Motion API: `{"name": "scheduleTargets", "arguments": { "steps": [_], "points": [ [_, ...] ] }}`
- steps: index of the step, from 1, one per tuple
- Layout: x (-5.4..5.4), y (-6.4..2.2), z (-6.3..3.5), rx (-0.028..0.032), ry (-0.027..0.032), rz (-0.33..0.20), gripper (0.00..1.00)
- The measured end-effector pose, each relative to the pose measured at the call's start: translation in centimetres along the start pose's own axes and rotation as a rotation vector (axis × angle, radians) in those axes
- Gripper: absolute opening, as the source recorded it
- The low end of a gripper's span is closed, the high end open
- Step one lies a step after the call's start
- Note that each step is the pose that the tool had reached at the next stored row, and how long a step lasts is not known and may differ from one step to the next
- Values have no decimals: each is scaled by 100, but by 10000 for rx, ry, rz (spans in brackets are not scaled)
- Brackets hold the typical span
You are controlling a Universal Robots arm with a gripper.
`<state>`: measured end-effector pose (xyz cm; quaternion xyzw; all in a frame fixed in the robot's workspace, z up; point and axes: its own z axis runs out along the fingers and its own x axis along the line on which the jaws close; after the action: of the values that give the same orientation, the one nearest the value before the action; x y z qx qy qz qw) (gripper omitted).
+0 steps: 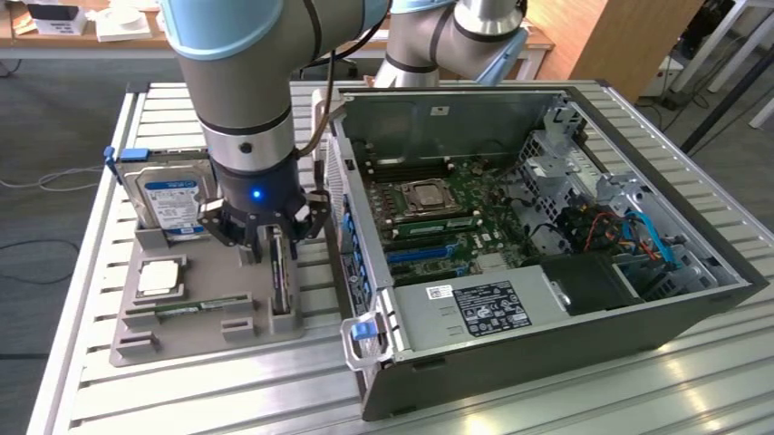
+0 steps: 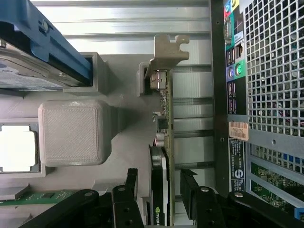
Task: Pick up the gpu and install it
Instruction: 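Pick up the gpu and move the gpu toward the slot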
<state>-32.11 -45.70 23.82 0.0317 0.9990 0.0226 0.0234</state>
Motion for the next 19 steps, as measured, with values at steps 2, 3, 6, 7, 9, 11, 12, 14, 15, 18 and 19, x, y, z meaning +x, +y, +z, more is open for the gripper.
{"name": "scheduleTargets", "arguments": {
  "steps": [2,3,6,7,9,11,12,14,15,18,19],
  "points": [
    [1,-3,18,1,1,-3,49],
    [2,-5,31,1,0,-3,49],
    [5,-9,71,1,1,-2,49],
    [7,-10,82,1,1,-2,49],
    [7,-11,86,3,3,-2,49],
    [7,-11,86,3,3,-2,49],
    [7,-11,87,2,2,-2,49],
    [7,-11,87,1,1,-2,49],
    [7,-11,87,1,1,-3,49],
    [7,-11,87,1,1,-2,41],
    [7,-11,87,1,1,-2,41]
  ]
}}
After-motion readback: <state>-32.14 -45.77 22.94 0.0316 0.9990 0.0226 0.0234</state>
